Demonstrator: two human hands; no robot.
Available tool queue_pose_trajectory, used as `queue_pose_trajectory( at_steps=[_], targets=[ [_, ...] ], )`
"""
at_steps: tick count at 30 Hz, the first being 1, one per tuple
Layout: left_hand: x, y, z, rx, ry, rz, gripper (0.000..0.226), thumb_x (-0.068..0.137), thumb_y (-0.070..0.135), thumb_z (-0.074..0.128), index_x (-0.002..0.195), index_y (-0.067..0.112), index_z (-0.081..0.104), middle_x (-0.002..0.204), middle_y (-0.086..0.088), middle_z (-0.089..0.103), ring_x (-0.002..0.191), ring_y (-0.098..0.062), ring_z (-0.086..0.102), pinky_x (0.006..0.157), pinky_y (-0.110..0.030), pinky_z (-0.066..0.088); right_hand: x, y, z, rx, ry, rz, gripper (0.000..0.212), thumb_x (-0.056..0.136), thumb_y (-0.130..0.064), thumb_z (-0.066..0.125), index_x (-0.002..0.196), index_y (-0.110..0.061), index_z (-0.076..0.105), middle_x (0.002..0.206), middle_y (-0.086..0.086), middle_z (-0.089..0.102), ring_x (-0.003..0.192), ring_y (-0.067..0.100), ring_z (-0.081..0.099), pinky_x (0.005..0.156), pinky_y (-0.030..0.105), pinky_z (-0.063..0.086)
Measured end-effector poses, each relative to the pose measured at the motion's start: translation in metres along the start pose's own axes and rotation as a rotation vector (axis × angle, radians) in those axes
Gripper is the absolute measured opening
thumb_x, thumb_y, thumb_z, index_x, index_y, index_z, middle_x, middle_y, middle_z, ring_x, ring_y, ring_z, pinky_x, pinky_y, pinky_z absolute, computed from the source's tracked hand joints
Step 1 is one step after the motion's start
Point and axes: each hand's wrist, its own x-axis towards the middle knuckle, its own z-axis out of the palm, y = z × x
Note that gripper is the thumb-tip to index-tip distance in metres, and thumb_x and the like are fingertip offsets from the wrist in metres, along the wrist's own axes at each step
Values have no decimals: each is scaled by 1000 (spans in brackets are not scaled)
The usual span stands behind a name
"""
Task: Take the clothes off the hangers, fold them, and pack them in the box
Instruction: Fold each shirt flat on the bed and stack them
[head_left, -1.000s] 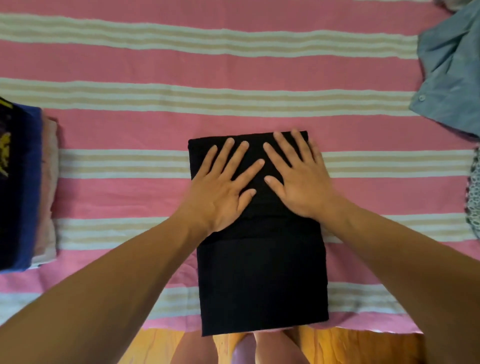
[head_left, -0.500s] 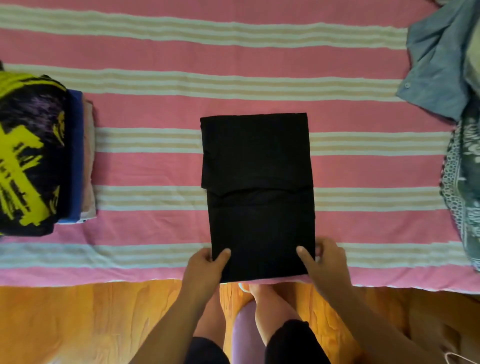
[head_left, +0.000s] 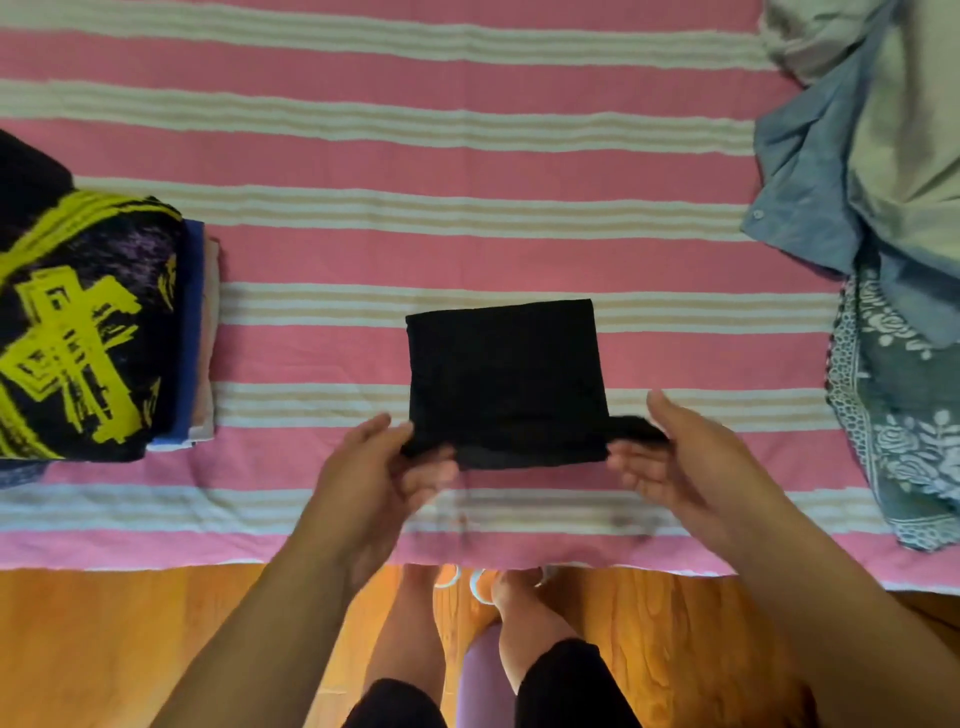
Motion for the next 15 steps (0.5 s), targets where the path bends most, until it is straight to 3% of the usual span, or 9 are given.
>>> queue_pose_trajectory(
  at_steps=[2, 3, 6, 9, 11, 12, 15],
  targets=[
    [19, 37, 11, -135, 79, 138, 41, 105, 22, 47, 143, 8, 43, 99, -19, 75, 73, -26, 75, 67, -33, 61, 16, -42, 12, 145, -6, -110, 36, 104, -42, 49, 130, -18, 47, 88, 14, 76, 72, 22, 72, 71, 36, 56],
    [26, 49, 18, -91, 151, 234, 36, 105, 22, 45, 139, 12, 47, 100, -16, 75, 78, -26, 75, 73, -35, 61, 26, -56, 14, 124, 33, -174, 35, 104, -41, 49, 131, -19, 48, 85, 11, 76, 71, 21, 71, 72, 35, 56],
    [37, 43, 37, 442, 310, 571, 24, 102, 21, 48, 124, 22, 57, 104, -1, 71, 95, -21, 71, 81, -30, 53, 49, -59, 21, -215, 231, -336, 23, 103, -32, 49, 120, -21, 59, 99, 9, 73, 78, 19, 68, 76, 35, 56],
    [62, -2, 54, 1140, 217, 882, 36, 101, 26, 52, 135, 17, 59, 132, -4, 63, 123, -23, 57, 102, -34, 45, 70, -27, 43, -599, 261, -568, 28, 103, -31, 49, 130, -25, 57, 126, 2, 62, 106, 21, 63, 92, 41, 54],
    [85, -28, 57, 1395, 233, 952, 50, 101, 29, 53, 148, 12, 48, 150, -15, 47, 140, -34, 41, 116, -46, 34, 87, -1, 60, -935, 180, -728, 45, 103, -28, 50, 147, -23, 44, 147, 1, 45, 132, 21, 45, 113, 40, 40],
    [94, -30, 57, 1401, 269, 931, 55, 101, 30, 52, 152, 12, 41, 155, -17, 40, 144, -37, 35, 118, -50, 30, 96, 7, 65, -1102, 156, -801, 51, 103, -29, 50, 152, -22, 37, 155, 1, 36, 140, 23, 34, 118, 39, 30],
    [125, -16, 43, 1381, 327, 905, 59, 103, 34, 49, 155, 12, 35, 155, -15, 41, 144, -37, 32, 121, -50, 25, 133, -5, 63, -1373, 121, -887, 61, 101, -41, 49, 156, -24, 29, 160, 1, 32, 145, 30, 22, 122, 44, 21]
  ],
)
